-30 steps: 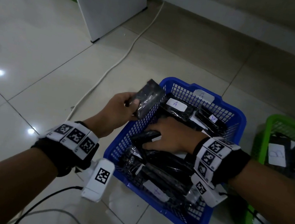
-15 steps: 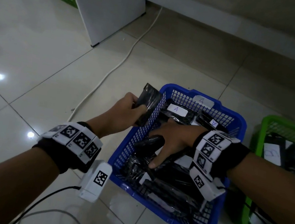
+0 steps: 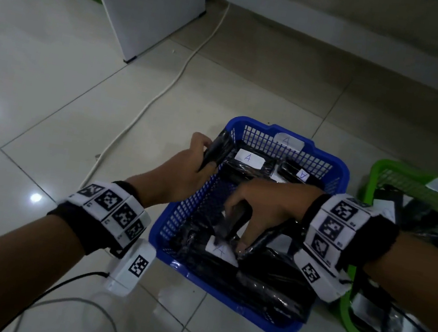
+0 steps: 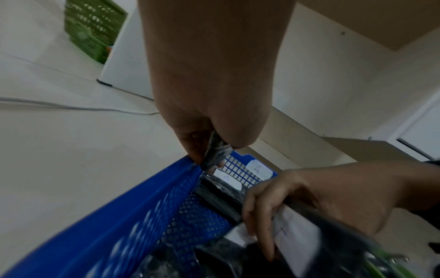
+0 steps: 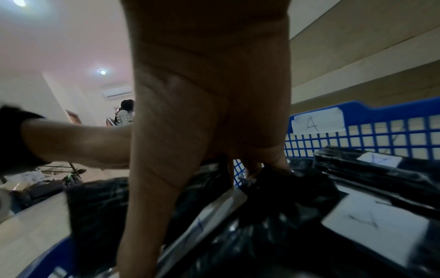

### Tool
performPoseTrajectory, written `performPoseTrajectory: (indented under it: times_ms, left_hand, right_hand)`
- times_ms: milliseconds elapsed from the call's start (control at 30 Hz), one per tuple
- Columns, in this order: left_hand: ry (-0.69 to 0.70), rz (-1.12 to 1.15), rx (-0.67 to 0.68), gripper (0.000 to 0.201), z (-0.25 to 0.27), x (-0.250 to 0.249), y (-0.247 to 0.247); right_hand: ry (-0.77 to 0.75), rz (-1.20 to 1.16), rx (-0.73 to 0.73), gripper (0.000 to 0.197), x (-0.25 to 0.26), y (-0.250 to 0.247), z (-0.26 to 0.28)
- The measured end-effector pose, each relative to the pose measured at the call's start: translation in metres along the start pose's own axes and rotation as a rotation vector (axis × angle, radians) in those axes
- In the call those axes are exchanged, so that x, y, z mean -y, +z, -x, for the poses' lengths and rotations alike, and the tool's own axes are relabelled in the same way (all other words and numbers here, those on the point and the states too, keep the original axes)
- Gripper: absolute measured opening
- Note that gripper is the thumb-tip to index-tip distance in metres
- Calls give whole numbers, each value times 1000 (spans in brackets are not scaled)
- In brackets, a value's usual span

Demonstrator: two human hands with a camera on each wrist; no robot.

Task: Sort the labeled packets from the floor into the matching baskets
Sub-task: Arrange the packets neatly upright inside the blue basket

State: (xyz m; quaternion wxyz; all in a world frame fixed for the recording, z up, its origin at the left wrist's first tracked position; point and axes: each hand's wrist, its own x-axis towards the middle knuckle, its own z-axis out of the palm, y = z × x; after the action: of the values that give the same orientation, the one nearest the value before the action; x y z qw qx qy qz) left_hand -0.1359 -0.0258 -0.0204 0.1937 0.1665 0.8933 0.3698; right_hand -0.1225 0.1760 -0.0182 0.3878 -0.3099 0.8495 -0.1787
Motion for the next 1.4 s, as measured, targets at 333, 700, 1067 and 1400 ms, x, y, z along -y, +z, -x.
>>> performPoseTrajectory:
  times_ms: [333, 700, 1067, 1400]
  left_hand:
    - [364, -836, 70, 54, -22, -11, 3]
    - [288, -1097, 260, 33, -32, -26, 40]
    - [251, -1128, 266, 34, -47, -19, 60]
    - [379, -897, 395, 32, -56, -6, 52]
  right_hand:
    - [108, 109, 4, 57, -3, 26, 26]
    - [-16, 66, -460, 41, -23, 69, 62]
    - [-32, -15, -532, 40, -28, 79, 69]
    - [-118, -227, -679, 33, -34, 79, 70]
